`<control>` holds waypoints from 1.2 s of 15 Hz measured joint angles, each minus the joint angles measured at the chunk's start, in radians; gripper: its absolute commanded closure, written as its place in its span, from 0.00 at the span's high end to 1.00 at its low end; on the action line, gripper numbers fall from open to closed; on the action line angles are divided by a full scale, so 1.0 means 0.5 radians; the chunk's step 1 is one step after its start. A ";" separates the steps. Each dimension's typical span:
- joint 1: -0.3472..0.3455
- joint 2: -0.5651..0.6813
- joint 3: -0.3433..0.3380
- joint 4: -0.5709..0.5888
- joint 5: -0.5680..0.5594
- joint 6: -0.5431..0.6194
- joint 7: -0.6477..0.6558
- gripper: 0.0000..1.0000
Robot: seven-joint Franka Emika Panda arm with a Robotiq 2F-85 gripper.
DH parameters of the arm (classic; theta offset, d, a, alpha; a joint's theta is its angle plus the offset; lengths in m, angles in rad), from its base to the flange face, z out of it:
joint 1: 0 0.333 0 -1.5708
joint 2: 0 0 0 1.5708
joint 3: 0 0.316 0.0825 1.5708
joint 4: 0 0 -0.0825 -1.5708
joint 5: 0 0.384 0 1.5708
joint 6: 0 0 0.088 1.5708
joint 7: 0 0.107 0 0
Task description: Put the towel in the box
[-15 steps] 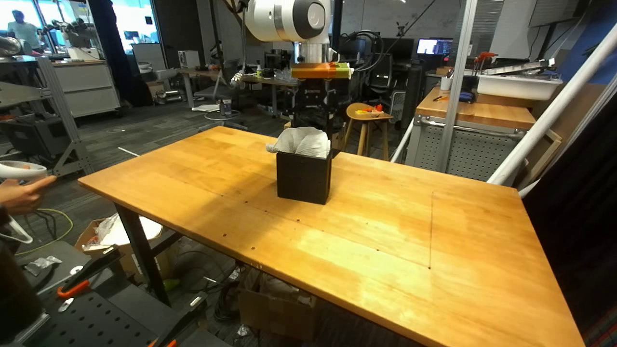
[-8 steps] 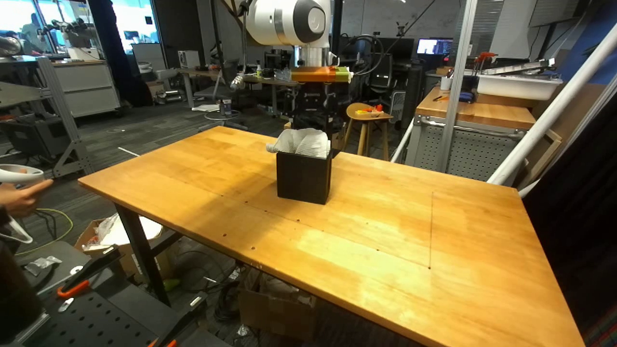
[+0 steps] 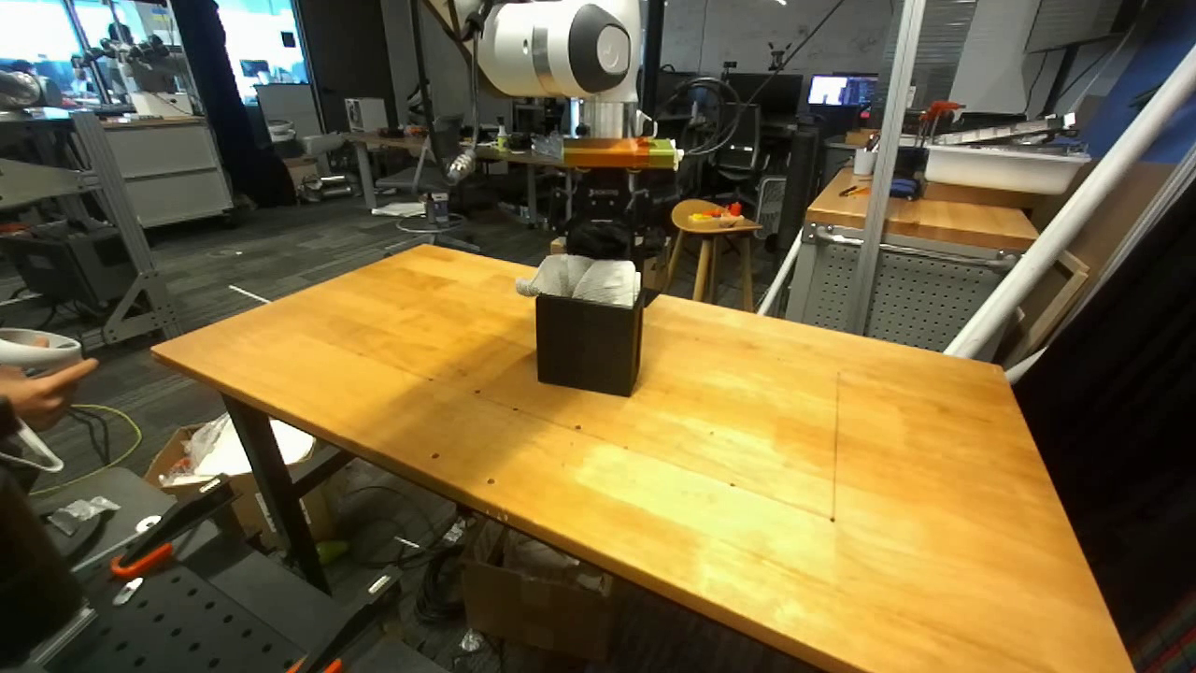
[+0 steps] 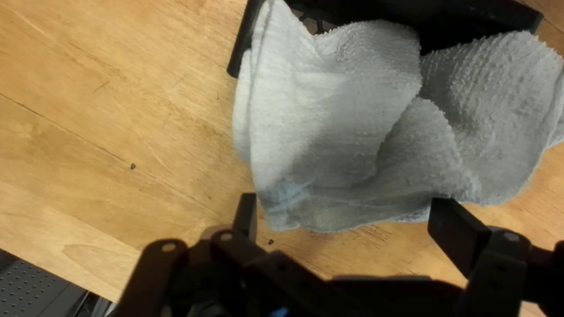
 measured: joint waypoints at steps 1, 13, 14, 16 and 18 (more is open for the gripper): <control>0.000 0.006 0.000 0.000 0.000 0.000 0.000 1.00; 0.000 0.037 0.001 -0.001 0.000 -0.014 0.000 0.73; 0.000 0.039 0.001 -0.001 0.000 -0.017 0.000 0.73; 0.000 0.045 0.001 -0.002 0.000 -0.021 0.000 0.57; 0.000 0.049 0.001 -0.002 0.000 -0.027 0.000 0.41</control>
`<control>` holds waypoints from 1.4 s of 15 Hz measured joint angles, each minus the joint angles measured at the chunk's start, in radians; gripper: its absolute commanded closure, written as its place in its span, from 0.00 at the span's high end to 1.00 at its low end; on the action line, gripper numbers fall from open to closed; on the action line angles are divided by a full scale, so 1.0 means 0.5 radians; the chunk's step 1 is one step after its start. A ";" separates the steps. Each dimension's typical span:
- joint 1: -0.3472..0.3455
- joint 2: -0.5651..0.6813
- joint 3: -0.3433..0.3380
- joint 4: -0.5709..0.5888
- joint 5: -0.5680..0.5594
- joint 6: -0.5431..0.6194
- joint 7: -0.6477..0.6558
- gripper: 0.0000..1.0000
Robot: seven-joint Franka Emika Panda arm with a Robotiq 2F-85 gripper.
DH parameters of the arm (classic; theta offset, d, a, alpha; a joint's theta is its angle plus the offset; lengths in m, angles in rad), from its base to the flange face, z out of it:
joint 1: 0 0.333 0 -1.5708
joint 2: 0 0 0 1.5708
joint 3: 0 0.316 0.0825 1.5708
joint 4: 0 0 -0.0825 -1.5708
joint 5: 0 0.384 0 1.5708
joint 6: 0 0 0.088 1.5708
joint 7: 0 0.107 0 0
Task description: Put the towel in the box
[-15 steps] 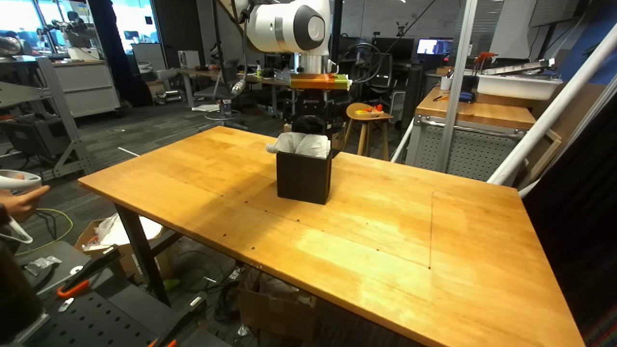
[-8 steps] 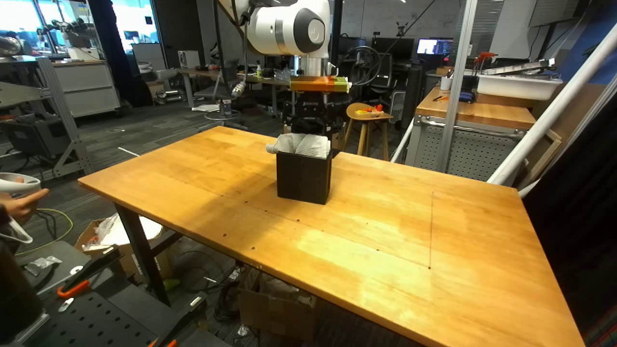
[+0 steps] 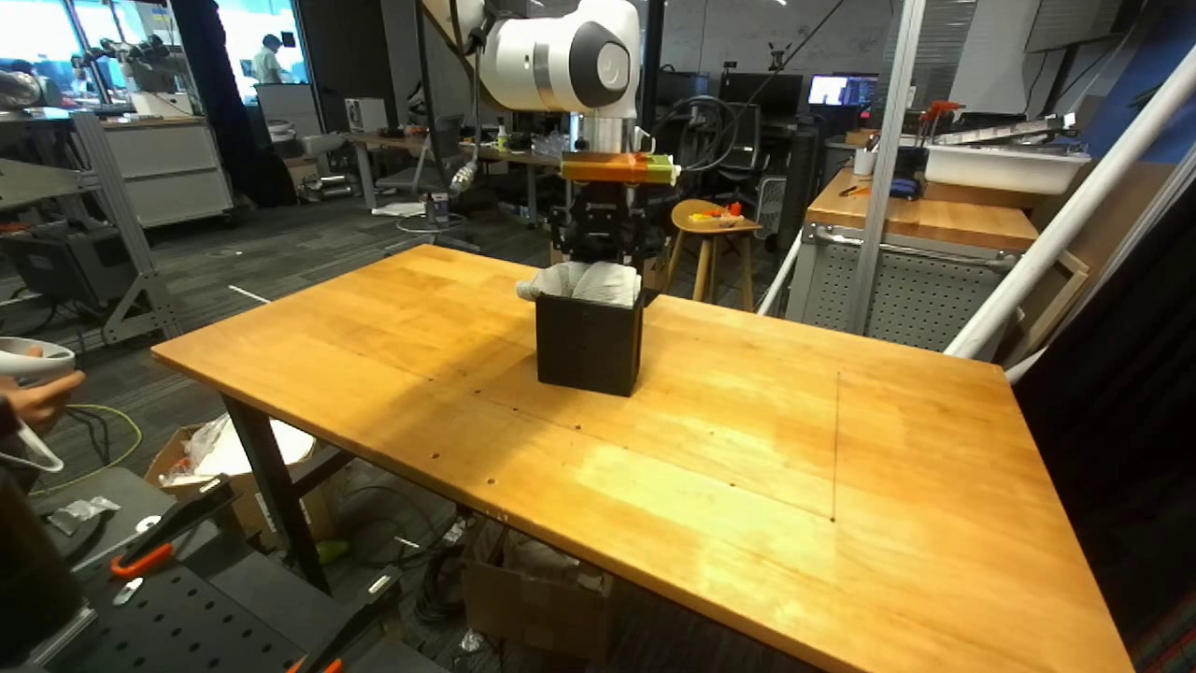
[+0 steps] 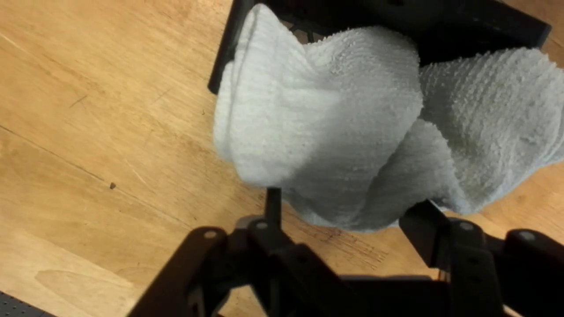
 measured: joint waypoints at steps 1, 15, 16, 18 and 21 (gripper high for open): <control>0.000 0.001 0.000 0.000 0.000 -0.003 0.000 0.34; -0.019 -0.067 0.002 0.001 0.000 -0.004 0.000 0.03; -0.028 -0.084 0.002 -0.002 0.000 -0.004 0.000 0.03; -0.053 -0.113 0.000 -0.011 0.000 -0.004 0.002 0.03; -0.097 -0.164 -0.002 -0.058 0.014 -0.001 0.011 0.03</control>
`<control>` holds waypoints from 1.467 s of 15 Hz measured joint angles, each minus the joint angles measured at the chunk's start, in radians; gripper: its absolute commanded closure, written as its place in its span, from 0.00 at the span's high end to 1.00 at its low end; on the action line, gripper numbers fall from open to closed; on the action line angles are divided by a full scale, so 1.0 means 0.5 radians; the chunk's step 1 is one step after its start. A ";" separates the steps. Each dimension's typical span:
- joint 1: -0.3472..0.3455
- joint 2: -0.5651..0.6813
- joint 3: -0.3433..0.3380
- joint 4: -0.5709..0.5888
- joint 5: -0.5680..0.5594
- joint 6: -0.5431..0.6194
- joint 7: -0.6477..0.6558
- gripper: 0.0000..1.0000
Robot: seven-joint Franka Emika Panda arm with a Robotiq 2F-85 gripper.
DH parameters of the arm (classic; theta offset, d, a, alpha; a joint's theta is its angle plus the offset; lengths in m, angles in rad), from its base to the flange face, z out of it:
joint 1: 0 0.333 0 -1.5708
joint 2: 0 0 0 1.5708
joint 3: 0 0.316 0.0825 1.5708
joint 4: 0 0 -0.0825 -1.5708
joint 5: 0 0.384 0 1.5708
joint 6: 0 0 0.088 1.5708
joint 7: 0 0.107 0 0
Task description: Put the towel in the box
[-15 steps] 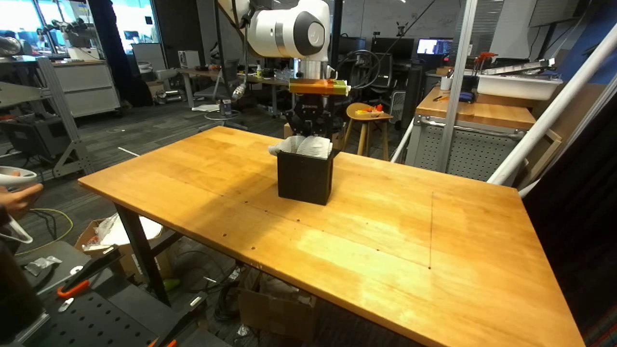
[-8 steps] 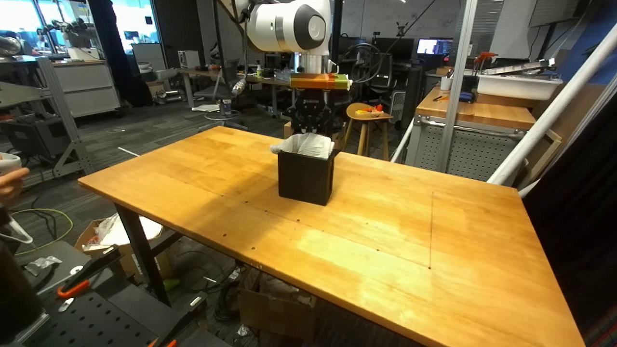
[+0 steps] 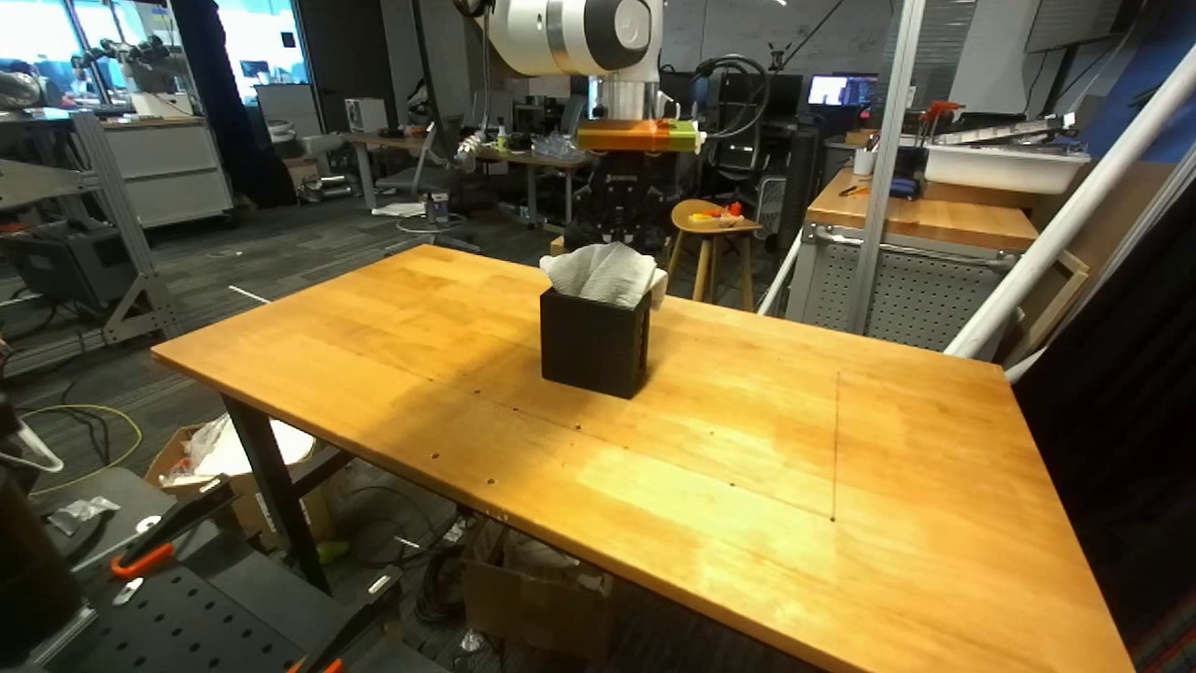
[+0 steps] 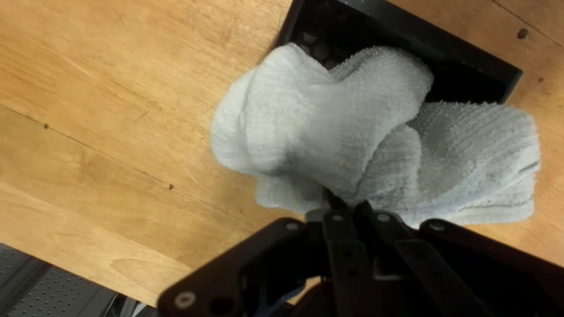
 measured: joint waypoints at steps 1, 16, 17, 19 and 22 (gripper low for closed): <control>-0.014 -0.019 -0.001 -0.022 0.006 0.002 0.005 0.03; -0.012 -0.397 0.027 -0.688 0.136 0.250 0.098 0.03; -0.012 -0.401 0.025 -0.708 0.136 0.270 0.104 0.03; -0.012 -0.404 0.023 -0.734 0.136 0.290 0.112 0.03; -0.012 -0.404 0.019 -0.756 0.136 0.308 0.119 0.03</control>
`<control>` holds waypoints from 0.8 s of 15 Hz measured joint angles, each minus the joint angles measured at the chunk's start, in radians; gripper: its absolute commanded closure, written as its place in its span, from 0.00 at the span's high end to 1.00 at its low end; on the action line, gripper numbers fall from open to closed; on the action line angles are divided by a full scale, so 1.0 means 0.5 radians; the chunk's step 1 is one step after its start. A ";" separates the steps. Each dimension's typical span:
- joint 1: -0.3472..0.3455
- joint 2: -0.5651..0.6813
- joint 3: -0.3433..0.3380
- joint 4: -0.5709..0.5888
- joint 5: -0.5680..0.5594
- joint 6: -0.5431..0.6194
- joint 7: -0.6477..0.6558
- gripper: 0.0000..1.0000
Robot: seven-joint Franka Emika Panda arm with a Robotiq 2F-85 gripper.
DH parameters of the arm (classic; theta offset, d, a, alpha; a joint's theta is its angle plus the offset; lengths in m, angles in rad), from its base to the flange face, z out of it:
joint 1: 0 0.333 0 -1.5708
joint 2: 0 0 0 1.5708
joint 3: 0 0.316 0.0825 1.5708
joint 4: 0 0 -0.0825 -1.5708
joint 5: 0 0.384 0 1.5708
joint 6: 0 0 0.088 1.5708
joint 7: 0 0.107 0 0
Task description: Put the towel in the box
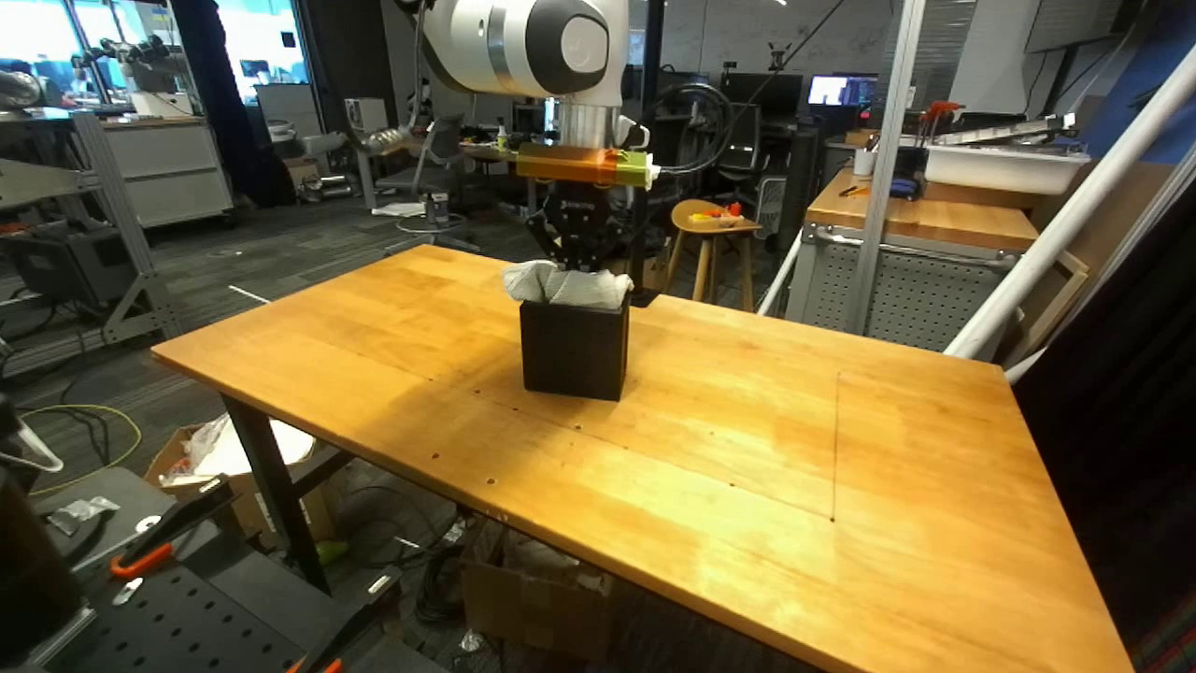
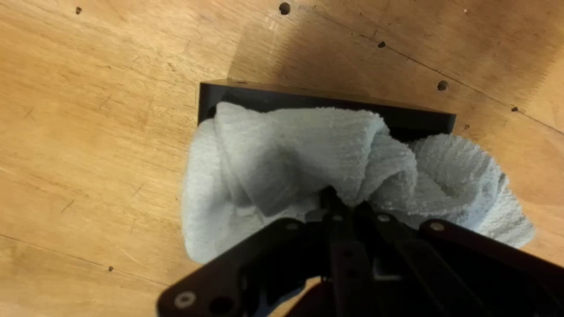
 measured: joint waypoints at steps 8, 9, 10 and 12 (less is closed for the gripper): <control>0.003 0.053 0.003 -0.030 0.003 0.001 0.001 0.03; 0.005 0.075 0.005 -0.032 0.003 0.000 0.001 0.03; 0.007 0.098 0.006 -0.032 0.003 -0.001 0.001 0.03; 0.010 0.139 0.008 -0.032 0.003 -0.002 0.001 0.03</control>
